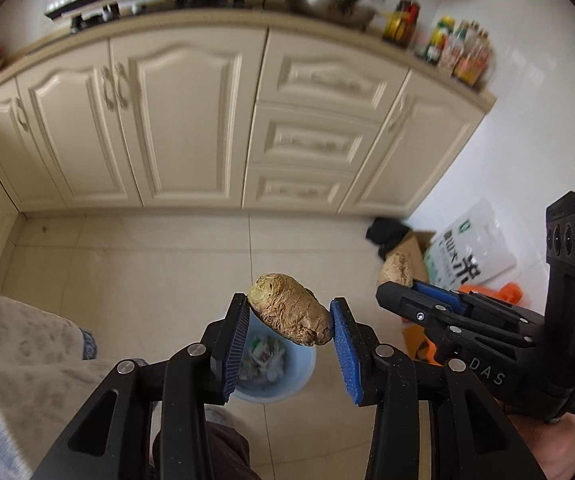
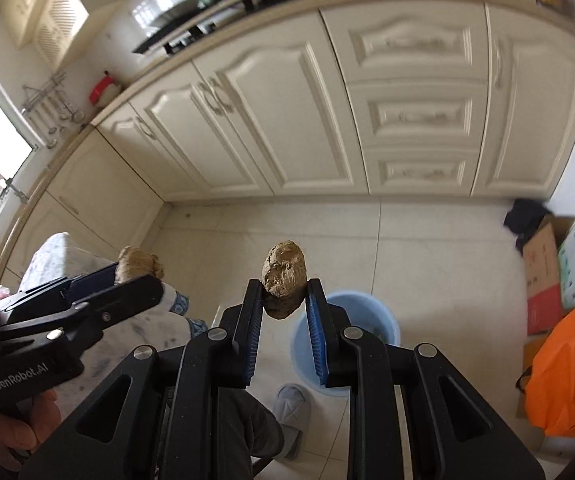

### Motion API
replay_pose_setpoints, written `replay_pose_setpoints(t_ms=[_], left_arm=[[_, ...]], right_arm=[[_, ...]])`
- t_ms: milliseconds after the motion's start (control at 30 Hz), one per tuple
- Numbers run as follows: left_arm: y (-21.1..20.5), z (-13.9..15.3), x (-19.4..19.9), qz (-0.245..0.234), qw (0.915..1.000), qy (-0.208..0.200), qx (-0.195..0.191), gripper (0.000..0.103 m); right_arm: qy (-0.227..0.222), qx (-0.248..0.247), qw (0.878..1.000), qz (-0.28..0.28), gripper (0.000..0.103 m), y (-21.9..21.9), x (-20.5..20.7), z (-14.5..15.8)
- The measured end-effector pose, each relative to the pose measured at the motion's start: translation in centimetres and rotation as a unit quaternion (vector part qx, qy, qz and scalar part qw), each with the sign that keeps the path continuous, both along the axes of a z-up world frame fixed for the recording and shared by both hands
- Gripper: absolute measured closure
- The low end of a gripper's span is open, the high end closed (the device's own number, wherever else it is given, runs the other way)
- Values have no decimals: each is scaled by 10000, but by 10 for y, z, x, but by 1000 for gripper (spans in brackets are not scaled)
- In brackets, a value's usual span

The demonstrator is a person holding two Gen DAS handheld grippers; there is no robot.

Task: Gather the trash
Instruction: 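Carry both held items over the light-blue bin, then open the left tool while the right tool opens, dropping both items into the bin, then move both open tools back to the remaining trash on the table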

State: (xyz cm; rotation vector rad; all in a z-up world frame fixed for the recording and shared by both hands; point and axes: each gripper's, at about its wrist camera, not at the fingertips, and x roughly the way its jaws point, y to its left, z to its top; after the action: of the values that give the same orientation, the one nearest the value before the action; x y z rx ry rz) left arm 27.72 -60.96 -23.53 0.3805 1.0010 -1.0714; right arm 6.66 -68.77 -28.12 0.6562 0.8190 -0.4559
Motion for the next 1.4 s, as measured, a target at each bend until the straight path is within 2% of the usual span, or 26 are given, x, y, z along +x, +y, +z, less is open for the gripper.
replay_pose_setpoints(t_ms=[67, 133, 200, 267, 300, 367, 400, 433, 467, 500, 533, 700, 867, 1000, 1233, 1400], left_arm=[[-22, -12, 4, -15, 9998, 42, 200, 65], [-45, -23, 10, -57, 9991, 133, 410, 58], [-66, -30, 22, 13, 9982, 101, 599, 33], [-84, -30, 42, 118, 9974, 43, 709, 21], [-87, -29, 42, 151, 9973, 17, 716, 19], [-91, -33, 51, 215, 9970, -62, 744, 13], [-91, -28, 49, 269, 9970, -154, 714, 10], [-86, -26, 49, 302, 9970, -226, 672, 8], [-82, -22, 47, 342, 9970, -306, 630, 6], [-77, -16, 44, 387, 9969, -376, 580, 5], [-62, -11, 39, 417, 9969, -428, 504, 5], [-11, 21, 15, 612, 9955, -709, 143, 1], [61, 60, -5, 884, 9911, -959, -248, 1], [148, 94, -21, 1193, 9850, -1093, -596, 1], [278, 137, -47, 1868, 9668, -1371, -1083, 1], [361, 157, -69, 2393, 9480, -1633, -1316, 1]], right_arm=[[101, 142, 9998, 12, 81, -7, 5, -17], [150, 246, 9996, -24, 78, -13, 8, -29], [229, 351, 9991, -35, 78, -16, 12, -40], [272, 383, 9988, -116, 66, -18, 12, -47], [283, 401, 9987, -147, 59, -18, 11, -49], [289, 439, 9983, -236, 54, -19, 9, -50], [290, 452, 9982, -261, 48, -19, 8, -51], [303, 445, 9981, -292, 39, -18, 7, -50], [311, 419, 9981, -334, 33, -16, 5, -48], [308, 398, 9980, -373, 22, -15, 4, -47], [297, 382, 9980, -418, 14, -14, 3, -44], [176, 295, 9978, -571, 0, -1, 1, -23], [-12, 216, 9981, -571, 0, 17, 8, 6], [-290, 117, 9987, -401, 0, 41, 18, 36], [-752, -232, 9966, 260, 0, 106, 56, 98], [-1048, -444, 9896, 879, 0, 164, 90, 133]])
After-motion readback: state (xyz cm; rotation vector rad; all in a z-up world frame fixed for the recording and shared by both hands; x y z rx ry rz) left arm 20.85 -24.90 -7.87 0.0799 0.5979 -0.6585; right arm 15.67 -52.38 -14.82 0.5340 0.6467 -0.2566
